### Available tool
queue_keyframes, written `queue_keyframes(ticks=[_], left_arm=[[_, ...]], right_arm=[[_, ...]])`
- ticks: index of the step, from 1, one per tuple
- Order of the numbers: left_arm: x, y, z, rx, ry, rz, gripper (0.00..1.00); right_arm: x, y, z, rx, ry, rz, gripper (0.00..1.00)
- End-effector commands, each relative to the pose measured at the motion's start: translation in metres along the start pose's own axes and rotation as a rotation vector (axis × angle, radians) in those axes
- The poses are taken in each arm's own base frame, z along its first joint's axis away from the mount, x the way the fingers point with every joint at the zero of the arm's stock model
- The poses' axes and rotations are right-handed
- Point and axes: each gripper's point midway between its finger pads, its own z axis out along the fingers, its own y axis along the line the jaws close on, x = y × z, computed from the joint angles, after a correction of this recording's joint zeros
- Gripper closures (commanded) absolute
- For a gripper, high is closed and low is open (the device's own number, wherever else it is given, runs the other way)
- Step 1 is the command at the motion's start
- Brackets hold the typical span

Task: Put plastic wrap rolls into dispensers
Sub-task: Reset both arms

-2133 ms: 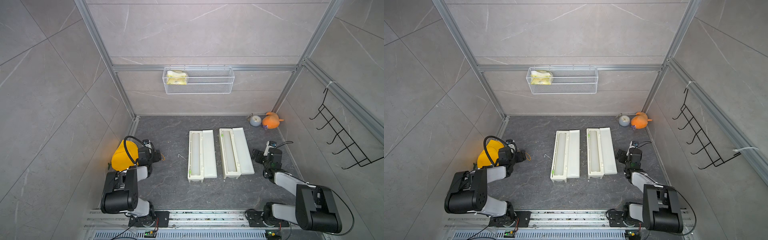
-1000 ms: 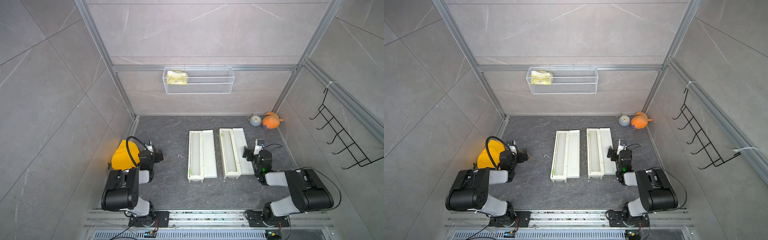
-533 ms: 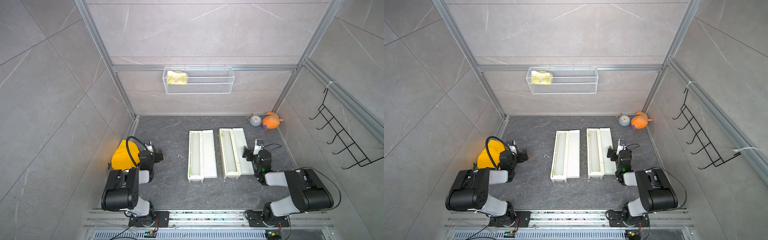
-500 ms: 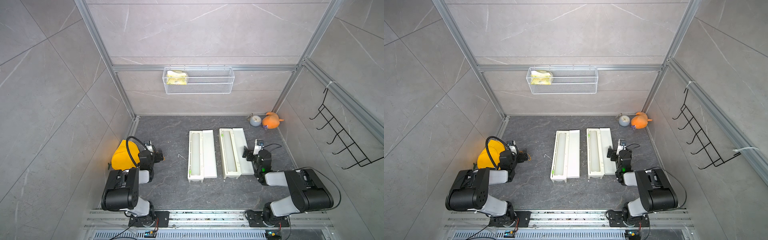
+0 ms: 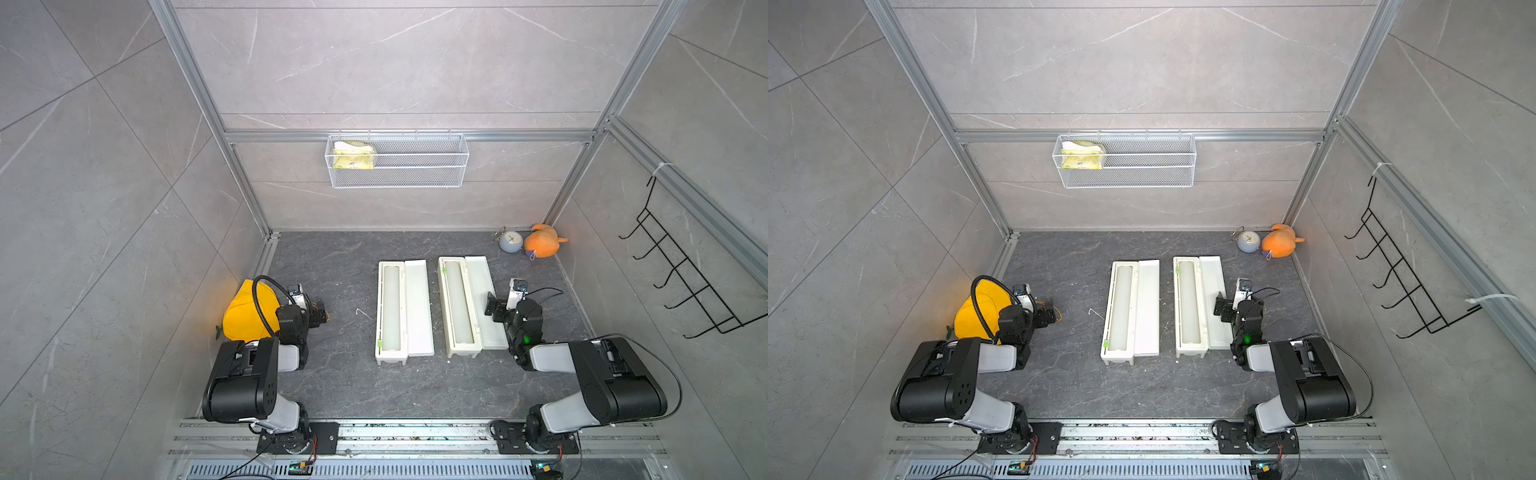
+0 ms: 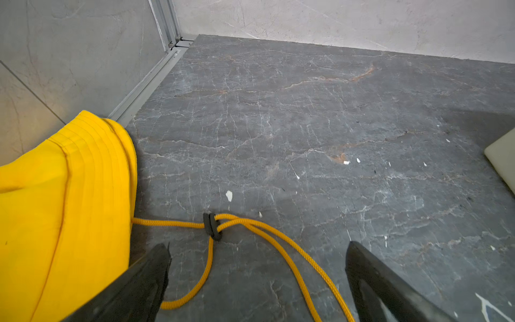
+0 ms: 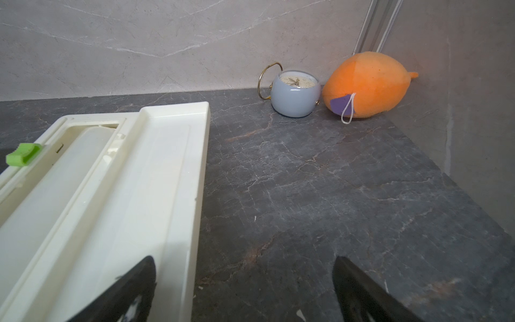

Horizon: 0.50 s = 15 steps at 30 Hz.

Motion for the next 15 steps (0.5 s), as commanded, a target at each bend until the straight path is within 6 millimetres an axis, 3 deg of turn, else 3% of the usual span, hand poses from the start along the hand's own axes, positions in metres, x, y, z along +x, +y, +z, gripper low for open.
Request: queue_keyframes(ticks=[1, 6, 15], left_arm=[[-0.028, 0.002, -0.006, -0.019, -0.121, 0.023, 0.0], [-0.027, 0.009, 0.011, -0.067, -0.027, 0.01, 0.0], [-0.028, 0.008, 0.011, -0.063, -0.033, 0.009, 0.0]], right_arm=[[-0.003, 0.004, 0.003, -0.005, -0.009, -0.032, 0.0], [-0.003, 0.005, 0.004, -0.001, -0.002, -0.035, 0.0], [-0.003, 0.005, 0.005, -0.006, 0.002, -0.037, 0.0]])
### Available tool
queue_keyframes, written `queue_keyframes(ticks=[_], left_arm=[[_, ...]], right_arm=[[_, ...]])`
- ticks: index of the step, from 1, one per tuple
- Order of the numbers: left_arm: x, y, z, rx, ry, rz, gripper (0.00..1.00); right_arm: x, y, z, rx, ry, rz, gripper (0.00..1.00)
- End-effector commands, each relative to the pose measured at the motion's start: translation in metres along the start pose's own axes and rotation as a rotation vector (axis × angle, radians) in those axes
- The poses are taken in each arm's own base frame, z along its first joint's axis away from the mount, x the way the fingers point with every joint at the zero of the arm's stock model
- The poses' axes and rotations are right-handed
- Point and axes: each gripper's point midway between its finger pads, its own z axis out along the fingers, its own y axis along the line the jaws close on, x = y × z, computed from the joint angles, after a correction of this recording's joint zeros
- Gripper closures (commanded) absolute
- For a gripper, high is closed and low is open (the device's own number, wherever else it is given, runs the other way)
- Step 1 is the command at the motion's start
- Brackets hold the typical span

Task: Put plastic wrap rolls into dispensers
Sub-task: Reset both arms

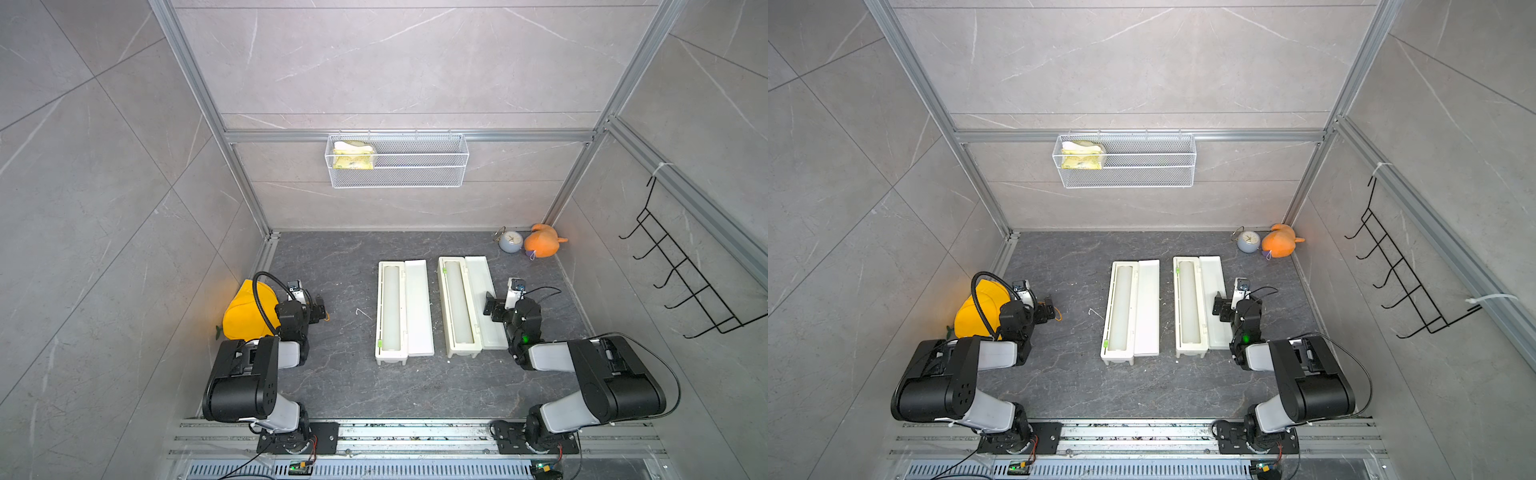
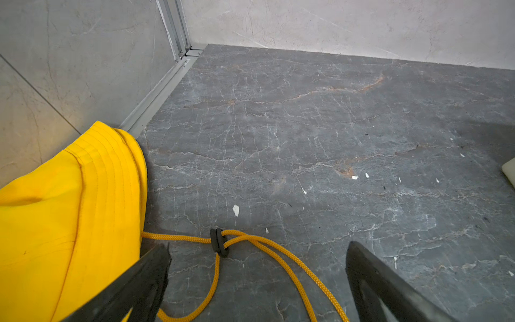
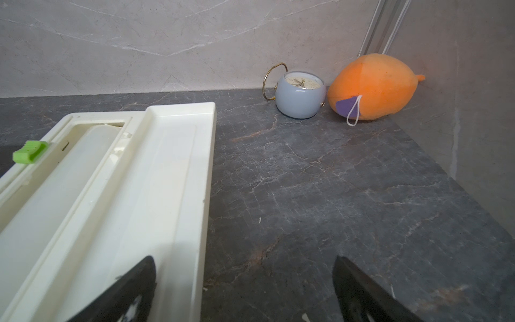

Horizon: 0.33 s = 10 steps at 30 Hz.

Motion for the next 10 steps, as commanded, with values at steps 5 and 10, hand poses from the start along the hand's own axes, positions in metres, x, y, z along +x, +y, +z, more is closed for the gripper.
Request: queue_keyframes(ticks=[5, 10], left_arm=[[-0.0089, 0.0031, 0.0004, -0.019, -0.027, 0.006, 0.0], [-0.0094, 0.0031, 0.0006, -0.019, -0.027, 0.006, 0.0]], right_arm=[[-0.0017, 0.0015, 0.0039, 0.003, 0.003, -0.025, 0.0], [-0.0023, 0.0018, 0.0036, 0.002, 0.001, -0.024, 0.0]])
